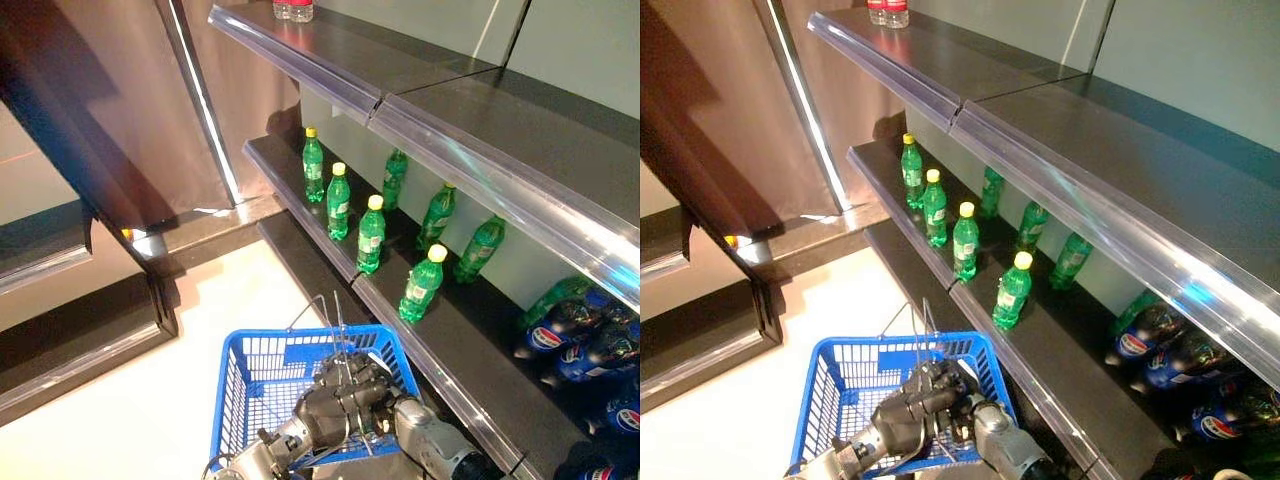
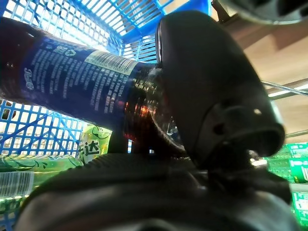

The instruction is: Pick up the drink and place into the basket.

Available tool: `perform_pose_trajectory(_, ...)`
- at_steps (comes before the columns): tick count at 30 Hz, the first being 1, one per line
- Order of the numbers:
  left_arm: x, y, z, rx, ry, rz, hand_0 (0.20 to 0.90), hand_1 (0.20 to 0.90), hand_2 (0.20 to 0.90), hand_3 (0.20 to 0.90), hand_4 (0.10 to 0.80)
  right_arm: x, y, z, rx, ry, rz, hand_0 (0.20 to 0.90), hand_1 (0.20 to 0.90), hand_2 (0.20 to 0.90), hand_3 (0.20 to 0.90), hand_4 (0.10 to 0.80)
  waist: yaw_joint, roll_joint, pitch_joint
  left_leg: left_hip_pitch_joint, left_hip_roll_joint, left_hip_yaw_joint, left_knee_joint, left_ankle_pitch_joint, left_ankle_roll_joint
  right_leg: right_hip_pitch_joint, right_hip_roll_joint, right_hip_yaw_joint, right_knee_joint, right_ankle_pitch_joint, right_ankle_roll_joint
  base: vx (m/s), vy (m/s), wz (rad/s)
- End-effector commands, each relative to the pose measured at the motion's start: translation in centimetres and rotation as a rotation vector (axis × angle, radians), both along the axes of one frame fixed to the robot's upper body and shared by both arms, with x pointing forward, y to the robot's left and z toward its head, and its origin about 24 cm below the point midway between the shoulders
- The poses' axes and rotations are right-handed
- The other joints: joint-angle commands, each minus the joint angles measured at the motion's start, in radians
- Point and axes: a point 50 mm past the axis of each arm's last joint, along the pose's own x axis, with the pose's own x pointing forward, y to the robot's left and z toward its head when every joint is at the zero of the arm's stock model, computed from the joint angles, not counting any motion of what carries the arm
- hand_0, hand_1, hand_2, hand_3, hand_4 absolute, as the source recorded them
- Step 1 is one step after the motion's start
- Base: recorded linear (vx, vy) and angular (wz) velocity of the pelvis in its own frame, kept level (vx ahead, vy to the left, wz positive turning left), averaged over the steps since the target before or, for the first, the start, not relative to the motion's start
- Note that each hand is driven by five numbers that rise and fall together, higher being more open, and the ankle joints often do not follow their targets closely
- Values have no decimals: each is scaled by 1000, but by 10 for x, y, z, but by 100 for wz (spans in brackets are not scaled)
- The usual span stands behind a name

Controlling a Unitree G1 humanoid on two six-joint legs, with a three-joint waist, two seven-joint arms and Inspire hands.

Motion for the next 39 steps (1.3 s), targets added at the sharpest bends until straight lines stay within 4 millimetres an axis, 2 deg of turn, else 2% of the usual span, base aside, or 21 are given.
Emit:
perform_pose_trajectory(1,19,-62,106,-578,-473,-164,300,300,300,200,100,-12,54,1,184,123,204,300,300,300,200,100,34,-8,-60,7,74,20,8,-28,-49,-108,-119,2,12,175,50,0,0,0)
perform_pose_trajectory(4,16,-64,106,-581,-469,-175,300,300,300,200,100,-21,57,-6,275,247,171,300,300,300,200,100,38,-8,-59,9,73,19,9,-28,-48,-104,-118,-2,10,176,49,28,3,1)
perform_pose_trajectory(12,10,-67,102,-586,-448,-193,300,300,300,200,100,-24,56,-12,299,289,202,300,300,300,200,100,48,-6,-52,13,68,10,15,-30,-46,-102,-119,-5,17,176,50,28,-1,3)
perform_pose_trajectory(19,7,-68,98,-583,-446,-185,300,300,300,200,100,-38,53,-27,321,465,87,300,300,300,200,100,48,-1,-47,18,68,14,35,-39,-44,-99,-121,0,22,174,49,15,-4,4)
perform_pose_trajectory(24,6,-68,98,-585,-438,-185,300,300,300,200,100,-40,46,-35,333,533,21,300,300,300,200,100,50,3,-48,23,70,13,39,-42,-43,-95,-120,2,25,173,47,0,0,0)
perform_pose_trajectory(25,5,-68,98,-586,-438,-185,300,300,300,200,100,-39,45,-36,332,540,13,415,415,415,335,235,50,3,-47,24,69,12,40,-42,-43,-95,-119,3,26,172,47,0,0,0)
perform_pose_trajectory(26,5,-68,98,-586,-439,-185,300,300,300,200,100,-39,44,-36,329,542,7,474,474,474,403,303,50,4,-46,25,69,12,42,-43,-43,-95,-118,5,27,172,46,0,0,0)
perform_pose_trajectory(27,4,-69,98,-586,-439,-184,300,300,300,200,100,-39,43,-37,324,542,6,839,839,839,829,729,49,4,-45,25,69,12,46,-45,-43,-95,-118,6,28,172,46,0,0,0)
perform_pose_trajectory(28,4,-69,98,-586,-438,-183,300,300,300,200,100,-38,42,-37,320,539,5,900,900,900,900,800,50,4,-44,25,69,11,49,-46,-43,-94,-117,7,29,172,45,0,0,0)
perform_pose_trajectory(39,-1,-71,95,-592,-422,-175,300,300,300,200,100,-39,37,-41,280,517,10,900,900,900,900,800,47,6,-41,35,71,15,60,-54,-43,-89,-116,9,28,173,46,0,0,0)
